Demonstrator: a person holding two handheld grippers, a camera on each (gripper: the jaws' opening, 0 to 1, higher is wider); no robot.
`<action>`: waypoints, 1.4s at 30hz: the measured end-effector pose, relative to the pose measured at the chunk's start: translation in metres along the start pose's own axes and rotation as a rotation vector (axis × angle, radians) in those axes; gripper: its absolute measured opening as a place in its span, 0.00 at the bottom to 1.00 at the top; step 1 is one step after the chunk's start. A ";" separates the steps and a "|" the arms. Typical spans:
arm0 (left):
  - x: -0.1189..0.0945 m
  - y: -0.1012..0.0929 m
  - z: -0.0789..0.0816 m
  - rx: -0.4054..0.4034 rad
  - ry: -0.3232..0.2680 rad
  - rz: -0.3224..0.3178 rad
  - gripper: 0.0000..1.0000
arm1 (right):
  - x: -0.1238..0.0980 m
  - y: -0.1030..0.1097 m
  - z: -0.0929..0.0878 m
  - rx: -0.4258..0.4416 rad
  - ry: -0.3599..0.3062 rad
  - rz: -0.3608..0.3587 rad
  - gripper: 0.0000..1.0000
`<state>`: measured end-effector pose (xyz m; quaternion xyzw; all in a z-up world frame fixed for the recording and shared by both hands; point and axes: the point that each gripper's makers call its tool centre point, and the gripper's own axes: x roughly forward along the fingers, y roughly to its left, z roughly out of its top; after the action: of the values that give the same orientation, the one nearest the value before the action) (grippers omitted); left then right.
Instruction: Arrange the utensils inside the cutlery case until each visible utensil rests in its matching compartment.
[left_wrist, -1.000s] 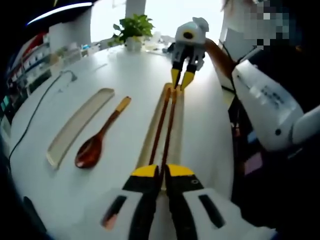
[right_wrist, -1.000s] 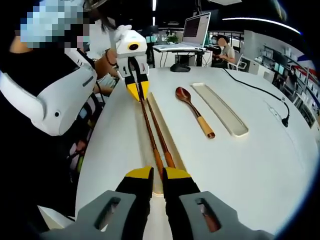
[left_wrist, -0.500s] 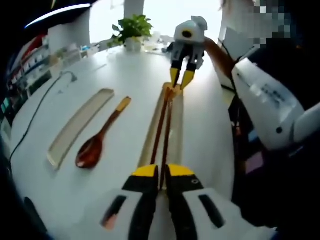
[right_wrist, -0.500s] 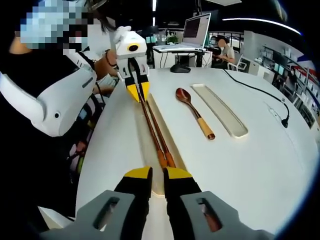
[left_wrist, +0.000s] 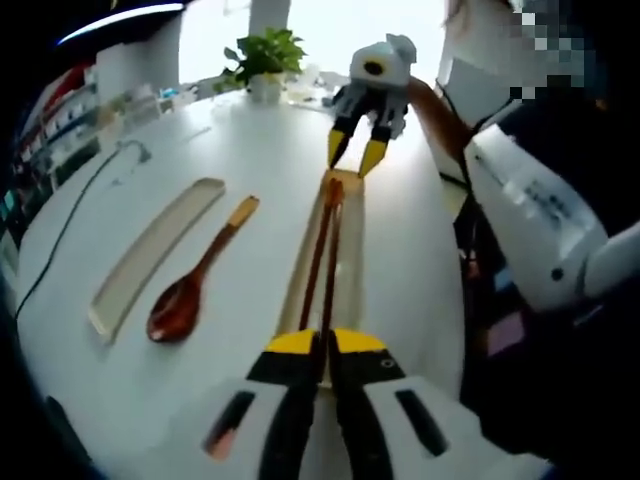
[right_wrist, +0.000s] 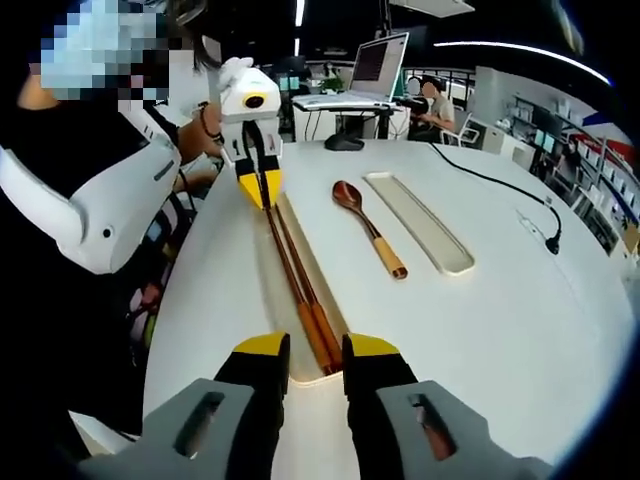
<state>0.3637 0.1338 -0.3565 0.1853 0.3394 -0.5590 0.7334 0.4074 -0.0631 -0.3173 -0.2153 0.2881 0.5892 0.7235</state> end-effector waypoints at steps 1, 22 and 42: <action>0.001 0.001 0.000 0.002 0.006 0.002 0.04 | 0.000 0.000 0.000 0.000 -0.002 0.001 0.21; -0.018 0.019 0.007 0.057 -0.029 0.098 0.11 | 0.036 0.021 0.007 -0.015 -0.024 0.007 0.21; -0.047 0.110 -0.001 -0.391 -0.230 0.269 0.22 | 0.067 -0.013 0.051 -0.061 -0.086 0.026 0.17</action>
<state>0.4609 0.2010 -0.3360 0.0188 0.3279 -0.3977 0.8567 0.4382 0.0160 -0.3246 -0.2081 0.2412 0.6157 0.7207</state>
